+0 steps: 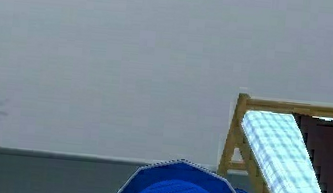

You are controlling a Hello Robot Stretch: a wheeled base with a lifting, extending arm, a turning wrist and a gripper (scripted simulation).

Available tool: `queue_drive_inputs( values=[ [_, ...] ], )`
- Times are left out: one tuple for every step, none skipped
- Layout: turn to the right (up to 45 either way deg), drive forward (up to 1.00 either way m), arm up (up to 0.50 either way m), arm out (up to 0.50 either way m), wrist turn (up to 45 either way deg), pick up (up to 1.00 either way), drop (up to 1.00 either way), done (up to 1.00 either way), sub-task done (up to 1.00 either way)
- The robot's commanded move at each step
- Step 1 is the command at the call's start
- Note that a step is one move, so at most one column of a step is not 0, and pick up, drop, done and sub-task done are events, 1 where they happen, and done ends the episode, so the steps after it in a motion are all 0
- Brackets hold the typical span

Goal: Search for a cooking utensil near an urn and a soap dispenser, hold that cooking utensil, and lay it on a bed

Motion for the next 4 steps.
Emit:
queue_drive_inputs(
  values=[
    [3.0,0.0,0.0,0.0,0.0,0.0,0.0,0.0,0.0],
    [0.0,0.15,0.0,0.0,0.0,0.0,0.0,0.0,0.0],
    [45.0,0.0,0.0,0.0,0.0,0.0,0.0,0.0,0.0],
    [45.0,0.0,0.0,0.0,0.0,0.0,0.0,0.0,0.0]
  ],
)
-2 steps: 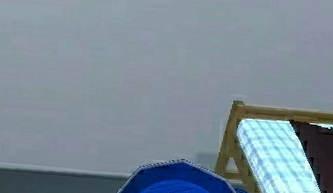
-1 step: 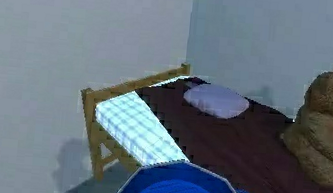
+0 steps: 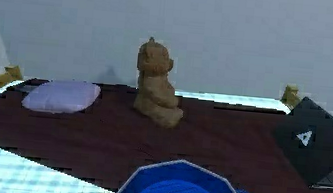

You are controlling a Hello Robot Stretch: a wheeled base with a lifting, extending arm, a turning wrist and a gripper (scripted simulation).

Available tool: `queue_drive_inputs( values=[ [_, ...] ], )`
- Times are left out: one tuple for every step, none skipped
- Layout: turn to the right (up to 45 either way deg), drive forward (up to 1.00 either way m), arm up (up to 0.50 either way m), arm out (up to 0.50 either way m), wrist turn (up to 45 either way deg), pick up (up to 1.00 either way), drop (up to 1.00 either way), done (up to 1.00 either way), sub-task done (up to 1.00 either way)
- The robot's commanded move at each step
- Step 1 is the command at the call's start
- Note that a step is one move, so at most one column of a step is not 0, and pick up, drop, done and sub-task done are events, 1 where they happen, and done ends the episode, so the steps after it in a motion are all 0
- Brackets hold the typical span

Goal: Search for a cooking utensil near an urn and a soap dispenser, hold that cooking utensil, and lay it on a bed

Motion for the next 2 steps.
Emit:
queue_drive_inputs(
  values=[
    [45.0,0.0,0.0,0.0,0.0,0.0,0.0,0.0,0.0],
    [36.0,0.0,0.0,0.0,0.0,0.0,0.0,0.0,0.0]
  ],
)
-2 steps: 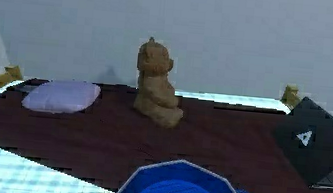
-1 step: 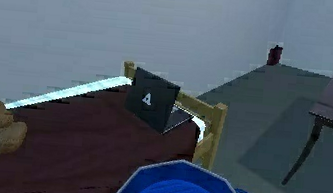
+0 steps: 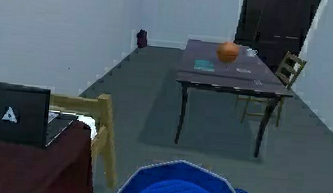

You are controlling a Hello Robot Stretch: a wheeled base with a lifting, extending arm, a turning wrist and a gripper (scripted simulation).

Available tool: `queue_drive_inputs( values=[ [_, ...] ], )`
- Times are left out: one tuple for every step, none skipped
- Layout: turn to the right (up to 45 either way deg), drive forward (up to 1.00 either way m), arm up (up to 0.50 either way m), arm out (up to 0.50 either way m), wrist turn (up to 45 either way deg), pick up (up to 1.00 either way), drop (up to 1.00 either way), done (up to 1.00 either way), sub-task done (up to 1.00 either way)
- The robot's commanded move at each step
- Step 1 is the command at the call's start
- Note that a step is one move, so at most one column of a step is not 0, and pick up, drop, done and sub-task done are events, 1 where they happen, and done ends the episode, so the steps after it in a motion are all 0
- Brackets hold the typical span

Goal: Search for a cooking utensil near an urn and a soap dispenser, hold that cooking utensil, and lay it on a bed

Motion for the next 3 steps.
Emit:
queue_drive_inputs(
  values=[
    [-45.0,0.0,0.0,0.0,0.0,0.0,0.0,0.0,0.0],
    [-45.0,0.0,0.0,0.0,0.0,0.0,0.0,0.0,0.0],
    [-45.0,0.0,0.0,0.0,0.0,0.0,0.0,0.0,0.0]
  ],
)
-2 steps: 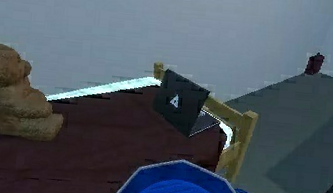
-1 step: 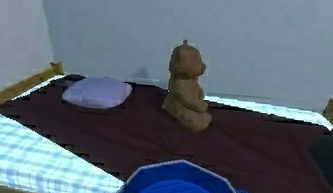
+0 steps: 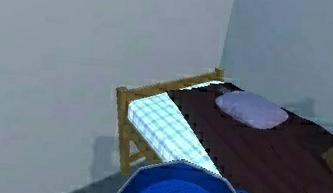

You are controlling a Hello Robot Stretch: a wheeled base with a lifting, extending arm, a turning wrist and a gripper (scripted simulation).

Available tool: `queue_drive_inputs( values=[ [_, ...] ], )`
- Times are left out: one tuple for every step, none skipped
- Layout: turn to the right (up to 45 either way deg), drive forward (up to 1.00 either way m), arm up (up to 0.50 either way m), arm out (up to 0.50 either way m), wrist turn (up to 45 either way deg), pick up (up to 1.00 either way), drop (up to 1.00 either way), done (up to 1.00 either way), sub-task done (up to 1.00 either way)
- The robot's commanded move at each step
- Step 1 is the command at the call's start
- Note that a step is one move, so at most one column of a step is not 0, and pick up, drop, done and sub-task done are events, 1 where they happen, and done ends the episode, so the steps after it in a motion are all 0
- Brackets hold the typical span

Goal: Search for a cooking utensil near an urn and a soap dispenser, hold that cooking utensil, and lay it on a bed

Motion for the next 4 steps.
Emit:
queue_drive_inputs(
  values=[
    [-21.0,0.0,0.0,0.0,0.0,0.0,0.0,0.0,0.0],
    [0.0,0.0,0.0,0.48,0.0,0.0,0.0,0.0,0.0],
    [0.0,0.0,0.0,0.0,39.0,0.0,0.0,0.0,0.0],
    [0.0,0.0,-0.02,0.0,0.0,0.0,0.0,0.0,0.0]
  ],
)
